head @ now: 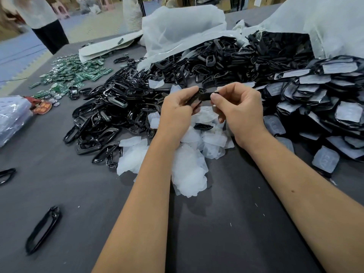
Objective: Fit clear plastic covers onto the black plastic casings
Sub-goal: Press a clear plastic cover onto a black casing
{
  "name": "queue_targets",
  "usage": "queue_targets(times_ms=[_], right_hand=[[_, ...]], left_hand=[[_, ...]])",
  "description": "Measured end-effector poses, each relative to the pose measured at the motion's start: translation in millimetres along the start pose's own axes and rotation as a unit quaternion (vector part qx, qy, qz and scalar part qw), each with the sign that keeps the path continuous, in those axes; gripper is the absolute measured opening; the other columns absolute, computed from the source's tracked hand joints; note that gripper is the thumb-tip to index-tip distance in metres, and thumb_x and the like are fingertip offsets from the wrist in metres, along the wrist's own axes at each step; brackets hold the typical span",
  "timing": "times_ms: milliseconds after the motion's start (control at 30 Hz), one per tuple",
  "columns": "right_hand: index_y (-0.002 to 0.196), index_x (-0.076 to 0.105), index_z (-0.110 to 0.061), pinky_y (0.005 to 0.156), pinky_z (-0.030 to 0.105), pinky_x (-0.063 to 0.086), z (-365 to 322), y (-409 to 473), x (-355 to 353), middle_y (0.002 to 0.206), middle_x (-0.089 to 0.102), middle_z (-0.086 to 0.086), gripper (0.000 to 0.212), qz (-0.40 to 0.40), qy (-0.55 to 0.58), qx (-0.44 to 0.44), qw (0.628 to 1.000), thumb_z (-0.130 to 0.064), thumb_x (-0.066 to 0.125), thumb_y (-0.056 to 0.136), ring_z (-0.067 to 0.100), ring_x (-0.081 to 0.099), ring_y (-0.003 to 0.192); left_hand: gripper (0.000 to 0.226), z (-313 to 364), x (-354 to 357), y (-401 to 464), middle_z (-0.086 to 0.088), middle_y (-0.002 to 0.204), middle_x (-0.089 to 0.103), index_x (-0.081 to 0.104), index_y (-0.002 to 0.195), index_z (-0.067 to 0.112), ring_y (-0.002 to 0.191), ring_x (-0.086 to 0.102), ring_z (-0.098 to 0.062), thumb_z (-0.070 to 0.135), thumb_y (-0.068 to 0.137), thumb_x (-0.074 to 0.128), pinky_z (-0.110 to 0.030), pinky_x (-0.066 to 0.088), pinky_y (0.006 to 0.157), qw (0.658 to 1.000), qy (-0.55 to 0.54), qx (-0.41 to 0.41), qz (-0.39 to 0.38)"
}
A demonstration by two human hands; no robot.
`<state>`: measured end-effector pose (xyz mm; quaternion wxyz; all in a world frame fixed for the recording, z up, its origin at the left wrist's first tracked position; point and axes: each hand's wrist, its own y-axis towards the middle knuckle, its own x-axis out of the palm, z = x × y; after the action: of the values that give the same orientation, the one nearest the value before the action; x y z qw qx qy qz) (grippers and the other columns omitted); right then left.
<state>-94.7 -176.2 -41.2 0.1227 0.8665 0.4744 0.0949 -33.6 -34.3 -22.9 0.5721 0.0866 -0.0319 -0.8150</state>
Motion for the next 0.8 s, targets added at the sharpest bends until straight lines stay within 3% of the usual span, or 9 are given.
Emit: queue_targets(times_ms=[100, 267, 567, 800], right_hand=[[0.081, 0.073, -0.022, 0.050, 0.027, 0.053, 0.8, 0.4, 0.0, 0.074, 0.074, 0.002, 0.010, -0.002, -0.007, -0.001, 1.000, -0.015, 0.080, 0.085, 0.020, 0.070, 0.066], [0.084, 0.072, -0.020, 0.049, 0.030, 0.055, 1.8, -0.2, 0.8, 0.072, 0.074, 0.004, 0.013, 0.009, -0.047, -0.006, 0.999, -0.012, 0.082, 0.084, 0.020, 0.070, 0.059], [0.082, 0.074, -0.015, 0.048, 0.028, 0.053, 1.4, -1.5, 2.7, 0.068, 0.074, 0.004, 0.010, 0.035, -0.077, 0.013, 0.996, -0.013, 0.084, 0.083, 0.017, 0.067, 0.049], [0.076, 0.069, -0.018, 0.050, 0.039, 0.058, 4.1, 0.4, 2.8, 0.067, 0.072, 0.005, 0.016, 0.044, -0.119, 0.007, 0.992, -0.014, 0.083, 0.082, 0.027, 0.068, 0.049]], left_hand=[[0.056, -2.3, -0.6, 0.0, -0.007, 0.116, 0.072, 0.066, 0.130, 0.001, 0.106, 0.071, -0.016, -0.029, 0.087, 0.045, -0.025, 0.059, 0.090, 1.000, 0.014, 0.017, -0.008], [0.037, -8.7, -2.8, 1.3, -0.006, 0.094, 0.079, 0.073, 0.112, 0.010, 0.086, 0.078, -0.020, -0.017, 0.088, 0.063, -0.037, 0.064, 0.080, 0.998, 0.045, 0.016, 0.027], [0.020, -6.3, -2.1, -1.3, -0.025, 0.097, 0.074, 0.070, 0.109, -0.008, 0.087, 0.077, -0.031, -0.013, 0.098, 0.054, -0.032, 0.063, 0.075, 0.997, -0.070, -0.020, 0.019], [0.021, -6.1, 1.1, -2.3, -0.028, 0.099, 0.072, 0.071, 0.105, -0.005, 0.087, 0.076, -0.031, -0.014, 0.097, 0.054, -0.036, 0.064, 0.076, 0.996, -0.081, -0.022, 0.018]])
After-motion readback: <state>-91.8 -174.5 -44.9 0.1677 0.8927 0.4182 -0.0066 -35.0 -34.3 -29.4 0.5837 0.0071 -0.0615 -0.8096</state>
